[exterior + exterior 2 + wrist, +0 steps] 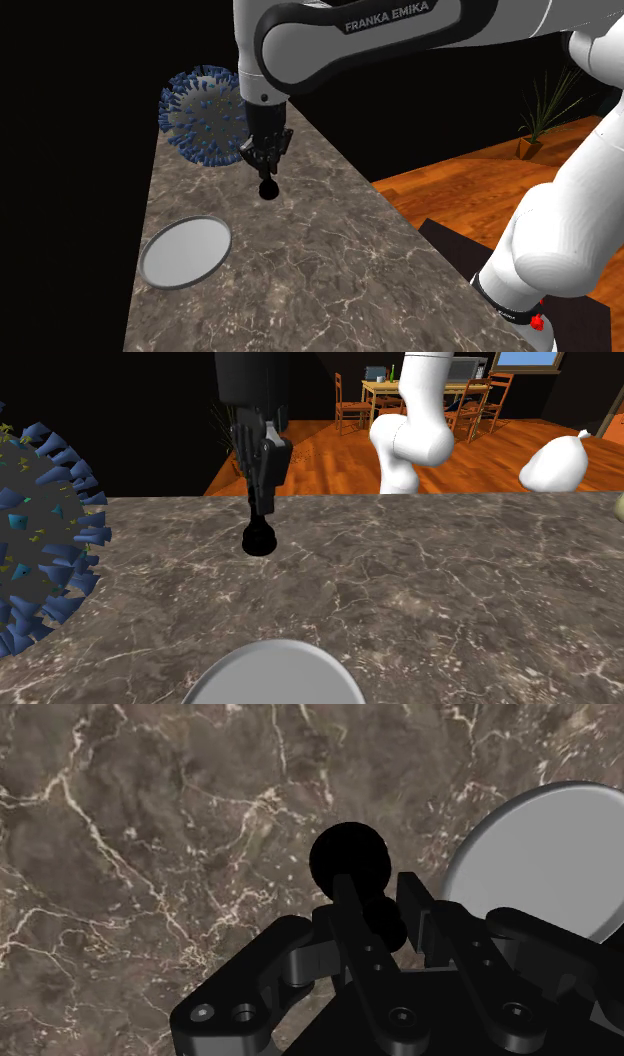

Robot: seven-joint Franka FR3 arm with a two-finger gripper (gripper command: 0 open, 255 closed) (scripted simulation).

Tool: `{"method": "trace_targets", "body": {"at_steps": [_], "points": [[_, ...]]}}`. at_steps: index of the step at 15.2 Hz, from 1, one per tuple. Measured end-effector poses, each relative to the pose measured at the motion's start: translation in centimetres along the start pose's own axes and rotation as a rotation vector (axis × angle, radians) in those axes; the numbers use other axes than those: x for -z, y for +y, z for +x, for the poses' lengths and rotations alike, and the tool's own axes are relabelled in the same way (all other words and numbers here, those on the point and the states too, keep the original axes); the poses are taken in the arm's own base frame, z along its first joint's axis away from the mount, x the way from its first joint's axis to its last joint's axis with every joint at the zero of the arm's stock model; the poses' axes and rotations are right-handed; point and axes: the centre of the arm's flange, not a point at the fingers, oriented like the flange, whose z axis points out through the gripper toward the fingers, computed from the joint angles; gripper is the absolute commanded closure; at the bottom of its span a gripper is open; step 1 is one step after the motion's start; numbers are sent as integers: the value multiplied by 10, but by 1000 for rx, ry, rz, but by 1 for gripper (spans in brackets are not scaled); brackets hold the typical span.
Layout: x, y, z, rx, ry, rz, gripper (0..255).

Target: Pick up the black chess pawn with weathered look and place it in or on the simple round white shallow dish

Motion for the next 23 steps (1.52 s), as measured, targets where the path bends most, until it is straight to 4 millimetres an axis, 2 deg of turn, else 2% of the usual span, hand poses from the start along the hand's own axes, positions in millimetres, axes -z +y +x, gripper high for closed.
{"method": "trace_targets", "body": {"at_steps": [6, 7, 12, 20, 22, 23], "points": [[29, -2, 2, 0, 0, 0, 255], [33, -8, 6, 1, 0, 0, 255], [41, -63, 27, 2, -1, -1, 255], [46, -163, 64, 3, 0, 1, 255], [50, -185, 75, 5, 1, 3, 255], [45, -191, 78, 3, -1, 1, 255]]}}
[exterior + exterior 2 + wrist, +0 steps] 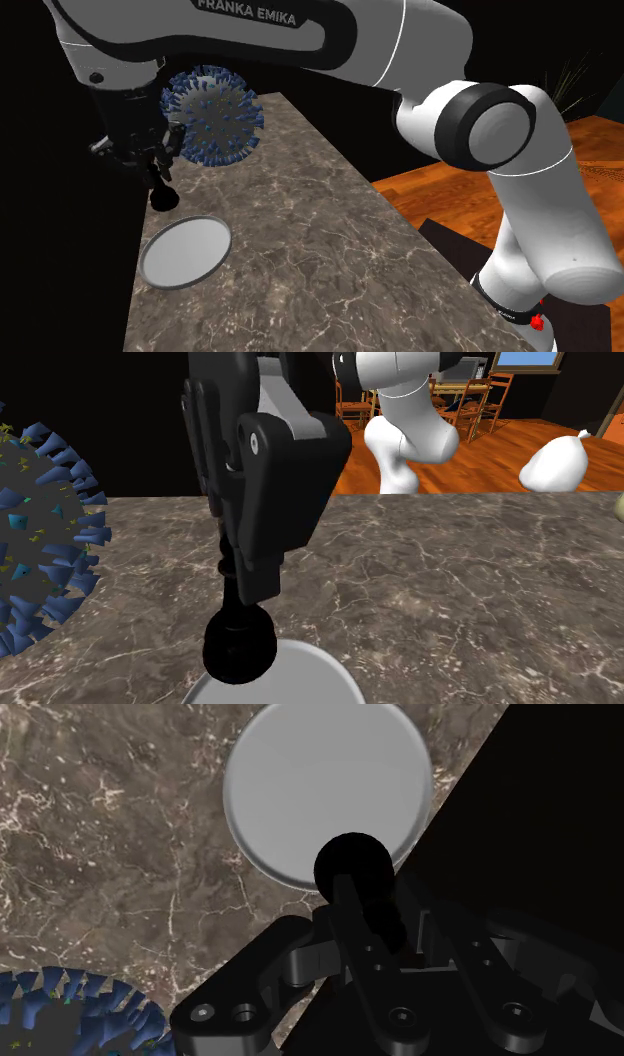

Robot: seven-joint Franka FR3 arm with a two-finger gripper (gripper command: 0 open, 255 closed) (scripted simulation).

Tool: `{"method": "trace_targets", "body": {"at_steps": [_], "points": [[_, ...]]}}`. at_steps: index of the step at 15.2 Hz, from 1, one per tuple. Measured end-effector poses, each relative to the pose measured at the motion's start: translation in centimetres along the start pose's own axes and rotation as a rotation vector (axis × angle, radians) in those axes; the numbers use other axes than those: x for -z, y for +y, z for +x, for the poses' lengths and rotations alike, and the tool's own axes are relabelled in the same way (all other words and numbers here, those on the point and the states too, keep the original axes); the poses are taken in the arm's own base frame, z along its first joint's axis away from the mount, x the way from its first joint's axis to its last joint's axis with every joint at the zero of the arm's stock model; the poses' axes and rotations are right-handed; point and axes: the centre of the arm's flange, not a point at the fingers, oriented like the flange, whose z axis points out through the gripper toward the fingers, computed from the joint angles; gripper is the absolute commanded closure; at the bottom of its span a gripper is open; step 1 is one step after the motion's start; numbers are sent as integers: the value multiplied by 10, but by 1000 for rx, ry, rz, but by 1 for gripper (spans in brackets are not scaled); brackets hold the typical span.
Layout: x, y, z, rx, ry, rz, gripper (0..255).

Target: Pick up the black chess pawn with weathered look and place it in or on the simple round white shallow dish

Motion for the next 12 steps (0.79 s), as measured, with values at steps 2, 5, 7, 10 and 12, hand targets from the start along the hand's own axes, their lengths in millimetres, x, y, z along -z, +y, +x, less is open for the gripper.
{"method": "trace_targets", "body": {"at_steps": [2, 5, 7, 10, 12], "points": [[-8, -4, -1, -2, -1, -2, 255], [-24, -6, -2, -3, 0, -2, 255], [-35, -5, -4, -3, 0, -2, 255], [-50, -4, -5, -3, 0, -2, 255], [-60, -4, -5, -3, 0, -2, 255]]}}
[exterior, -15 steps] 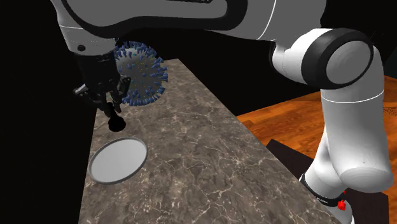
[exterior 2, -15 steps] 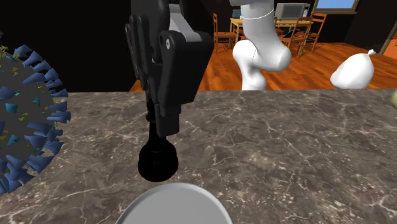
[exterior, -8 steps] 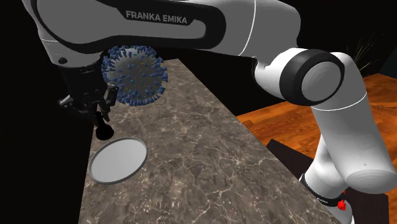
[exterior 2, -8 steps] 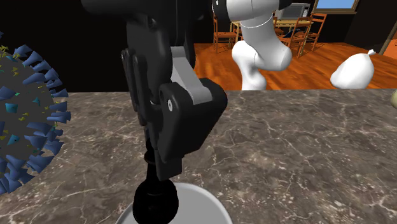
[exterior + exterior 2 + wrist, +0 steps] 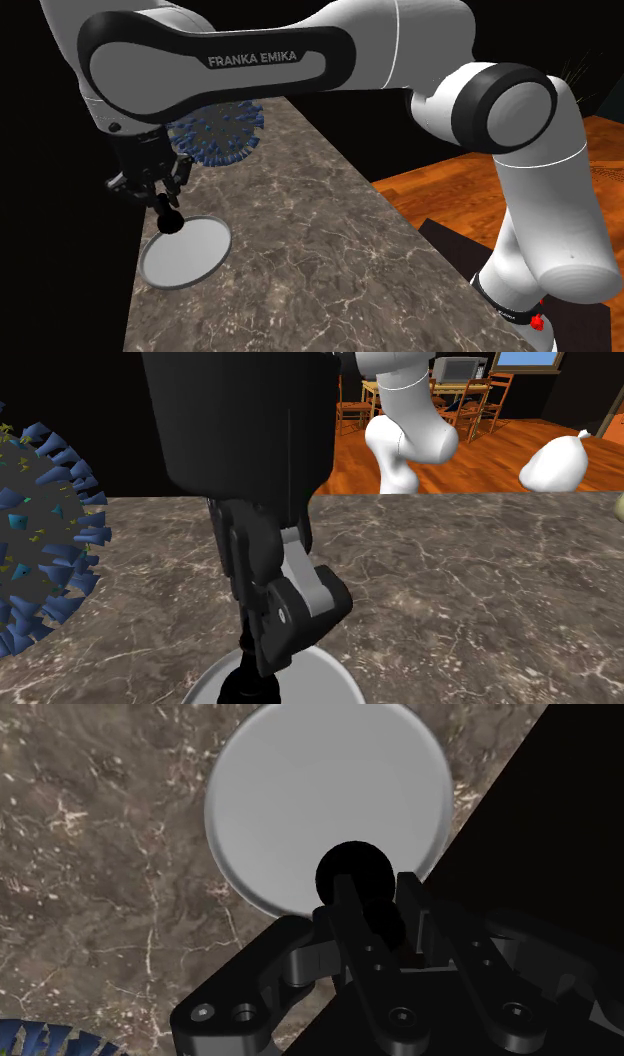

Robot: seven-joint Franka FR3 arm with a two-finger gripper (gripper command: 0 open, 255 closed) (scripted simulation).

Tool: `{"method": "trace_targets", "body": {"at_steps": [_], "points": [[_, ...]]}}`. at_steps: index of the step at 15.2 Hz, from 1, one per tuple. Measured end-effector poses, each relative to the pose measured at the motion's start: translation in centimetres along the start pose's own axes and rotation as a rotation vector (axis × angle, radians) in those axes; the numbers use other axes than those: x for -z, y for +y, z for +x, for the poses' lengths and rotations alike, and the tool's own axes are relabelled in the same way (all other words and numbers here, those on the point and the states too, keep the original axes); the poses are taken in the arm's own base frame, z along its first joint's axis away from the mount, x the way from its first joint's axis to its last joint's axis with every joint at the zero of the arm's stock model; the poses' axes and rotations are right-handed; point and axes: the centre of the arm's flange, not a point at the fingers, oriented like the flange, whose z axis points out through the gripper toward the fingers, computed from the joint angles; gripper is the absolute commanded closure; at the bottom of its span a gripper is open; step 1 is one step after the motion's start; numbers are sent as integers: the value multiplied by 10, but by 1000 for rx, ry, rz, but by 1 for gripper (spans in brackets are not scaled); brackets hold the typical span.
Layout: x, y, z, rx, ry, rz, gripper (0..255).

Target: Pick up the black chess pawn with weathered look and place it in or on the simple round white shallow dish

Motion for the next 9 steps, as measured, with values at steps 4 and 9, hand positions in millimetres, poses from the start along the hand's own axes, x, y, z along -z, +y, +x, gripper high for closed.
{"method": "trace_targets", "body": {"at_steps": [4, 9], "points": [[-21, 2, -2, 0, 0, 0, 255], [-36, 3, -2, 0, 0, 0, 255]]}}
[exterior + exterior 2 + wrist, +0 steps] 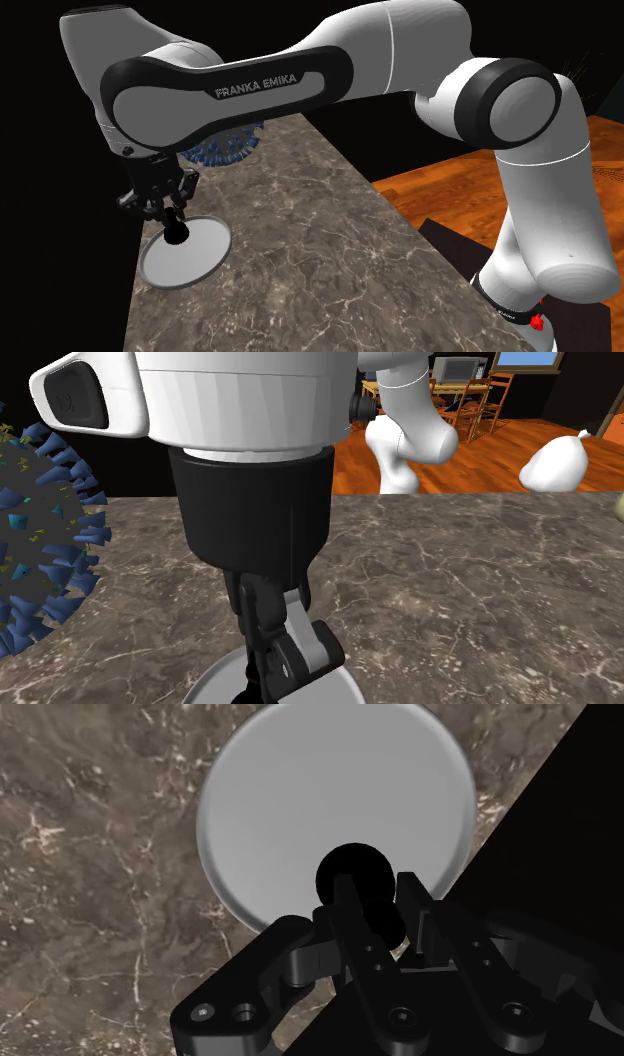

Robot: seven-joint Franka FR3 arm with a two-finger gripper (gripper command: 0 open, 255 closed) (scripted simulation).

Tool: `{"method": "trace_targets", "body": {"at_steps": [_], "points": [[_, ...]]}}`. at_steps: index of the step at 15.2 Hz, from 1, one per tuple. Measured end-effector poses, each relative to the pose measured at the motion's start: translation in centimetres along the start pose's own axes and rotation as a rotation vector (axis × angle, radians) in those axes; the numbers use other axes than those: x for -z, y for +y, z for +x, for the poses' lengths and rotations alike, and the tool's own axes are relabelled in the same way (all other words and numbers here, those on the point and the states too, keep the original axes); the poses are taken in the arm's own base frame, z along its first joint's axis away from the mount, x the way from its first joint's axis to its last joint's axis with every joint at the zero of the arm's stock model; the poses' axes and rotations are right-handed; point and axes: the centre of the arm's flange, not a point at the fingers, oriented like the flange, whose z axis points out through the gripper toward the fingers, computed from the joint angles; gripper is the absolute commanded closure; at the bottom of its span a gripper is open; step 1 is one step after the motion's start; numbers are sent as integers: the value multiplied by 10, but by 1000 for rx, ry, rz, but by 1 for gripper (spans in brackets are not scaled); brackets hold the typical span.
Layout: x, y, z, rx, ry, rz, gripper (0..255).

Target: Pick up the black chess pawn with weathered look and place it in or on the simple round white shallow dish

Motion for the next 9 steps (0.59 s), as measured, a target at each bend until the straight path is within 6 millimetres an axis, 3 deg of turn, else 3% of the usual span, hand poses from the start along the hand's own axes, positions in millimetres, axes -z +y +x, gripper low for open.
{"method": "trace_targets", "body": {"at_steps": [4, 5, 9], "points": [[0, 0, 0, 0, 0, 0, 255], [0, 0, 0, 0, 0, 0, 0], [0, 0, 0, 0, 0, 0, 0]]}}
